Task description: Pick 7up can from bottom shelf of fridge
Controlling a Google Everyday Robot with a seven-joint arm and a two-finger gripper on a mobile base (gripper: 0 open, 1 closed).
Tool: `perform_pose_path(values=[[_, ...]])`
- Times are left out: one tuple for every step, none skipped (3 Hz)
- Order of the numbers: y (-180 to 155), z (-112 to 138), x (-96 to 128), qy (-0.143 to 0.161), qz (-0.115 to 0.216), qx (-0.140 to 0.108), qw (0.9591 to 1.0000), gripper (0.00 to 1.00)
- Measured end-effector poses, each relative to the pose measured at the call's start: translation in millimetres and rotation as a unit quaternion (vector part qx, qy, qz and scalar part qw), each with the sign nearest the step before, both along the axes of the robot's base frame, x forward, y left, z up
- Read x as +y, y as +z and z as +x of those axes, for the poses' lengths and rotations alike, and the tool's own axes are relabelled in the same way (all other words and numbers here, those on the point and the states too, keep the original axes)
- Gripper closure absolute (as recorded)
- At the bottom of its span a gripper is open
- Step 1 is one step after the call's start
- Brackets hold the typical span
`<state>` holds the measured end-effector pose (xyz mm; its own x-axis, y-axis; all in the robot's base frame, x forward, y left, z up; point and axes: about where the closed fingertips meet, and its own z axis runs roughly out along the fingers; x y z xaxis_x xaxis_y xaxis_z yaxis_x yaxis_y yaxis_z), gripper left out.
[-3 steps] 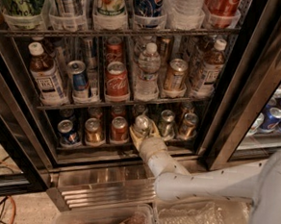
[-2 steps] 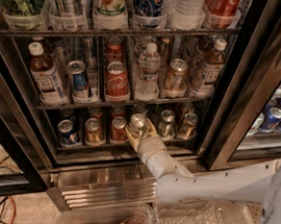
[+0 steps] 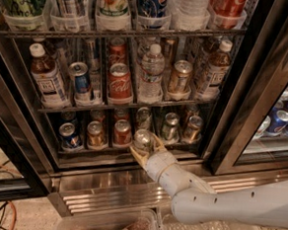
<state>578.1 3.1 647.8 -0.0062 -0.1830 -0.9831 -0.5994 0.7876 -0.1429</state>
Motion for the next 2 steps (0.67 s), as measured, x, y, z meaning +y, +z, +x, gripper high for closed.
perform_pose_path(values=[[-8, -35, 4, 0.046, -0.009, 0.033, 0.9983, 1.00], [-7, -59, 11, 0.086, -0.008, 0.046, 0.9952, 1.00]])
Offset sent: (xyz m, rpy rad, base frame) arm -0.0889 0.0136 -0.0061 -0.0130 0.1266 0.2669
